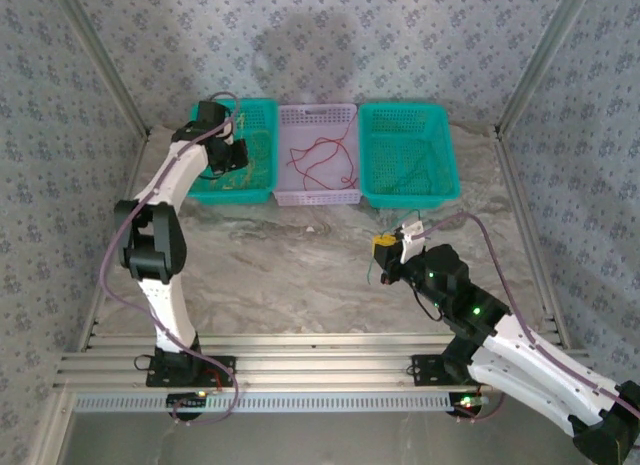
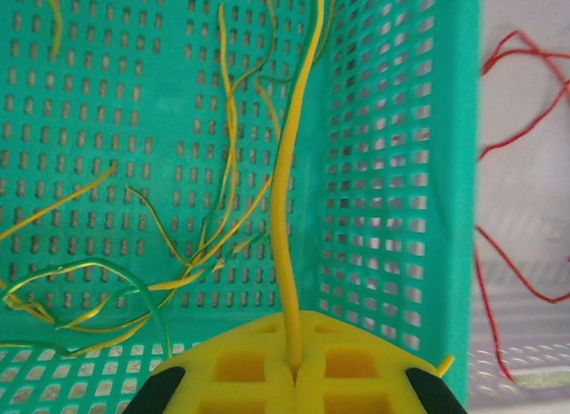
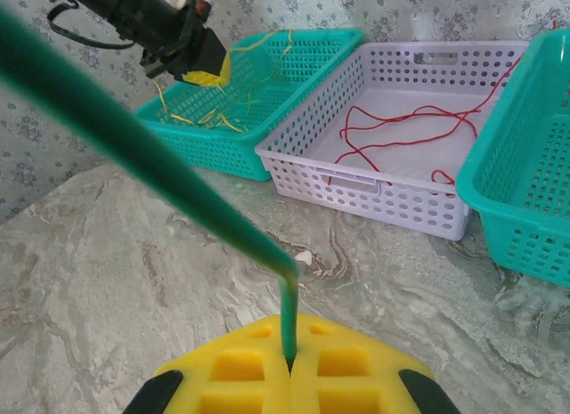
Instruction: Untangle the cables
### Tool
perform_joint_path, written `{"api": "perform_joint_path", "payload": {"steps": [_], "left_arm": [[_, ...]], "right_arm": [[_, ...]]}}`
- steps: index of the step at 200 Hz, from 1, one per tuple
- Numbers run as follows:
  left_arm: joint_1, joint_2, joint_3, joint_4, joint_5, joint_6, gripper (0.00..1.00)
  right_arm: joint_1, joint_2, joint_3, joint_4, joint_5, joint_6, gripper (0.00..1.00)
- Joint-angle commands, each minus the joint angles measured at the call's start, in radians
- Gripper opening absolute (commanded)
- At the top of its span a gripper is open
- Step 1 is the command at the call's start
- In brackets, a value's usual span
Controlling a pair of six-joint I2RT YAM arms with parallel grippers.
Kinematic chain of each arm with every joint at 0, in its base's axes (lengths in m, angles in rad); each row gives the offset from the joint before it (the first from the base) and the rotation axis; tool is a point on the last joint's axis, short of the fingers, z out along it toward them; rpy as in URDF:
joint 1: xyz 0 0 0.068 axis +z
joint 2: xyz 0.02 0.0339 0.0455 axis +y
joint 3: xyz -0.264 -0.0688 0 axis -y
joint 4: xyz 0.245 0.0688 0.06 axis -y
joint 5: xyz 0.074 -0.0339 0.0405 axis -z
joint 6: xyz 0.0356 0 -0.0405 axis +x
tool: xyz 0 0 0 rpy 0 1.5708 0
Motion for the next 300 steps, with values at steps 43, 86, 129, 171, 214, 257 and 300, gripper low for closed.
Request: {"api": "perform_joint_path", "payload": {"steps": [43,86,129,171,214,257,300], "left_arm": [[0.017,0.171,0.17,-0.077,-0.008,-0.036,0.07],[0.018,0.229,0.246,-0.115,-0.021,-0.044,0.34],[0.015,0.198,0.255,-0.116,-0.03,-0.044,0.62],[-0.009,0.08,0.268,-0.112,-0.033,-0.036,0.89],[-0.048,-0.062,0.26,-0.106,-0.063,-0.048,1.0],[-0.083,-0.245,0.142,-0.064,-0.125,-0.074,0.99],[-0.137,-0.486,-0.054,0.037,-0.211,-0.082,1.0]], "right_arm": [[0.0,-0.014,0.027,-0.008,-0.005,0.016,0.0],[0.004,-0.015,0.024,-0.013,-0.002,0.023,0.0],[0.005,-0.014,0.035,-0.019,0.006,0.023,0.0],[0.004,0.0,0.051,-0.022,0.015,0.036,0.0],[-0.011,0.041,0.091,-0.059,0.032,0.086,0.0],[-0.051,0.064,0.134,-0.162,0.013,0.148,0.0],[-0.124,0.069,0.149,-0.184,-0.036,0.198,0.0]]}}
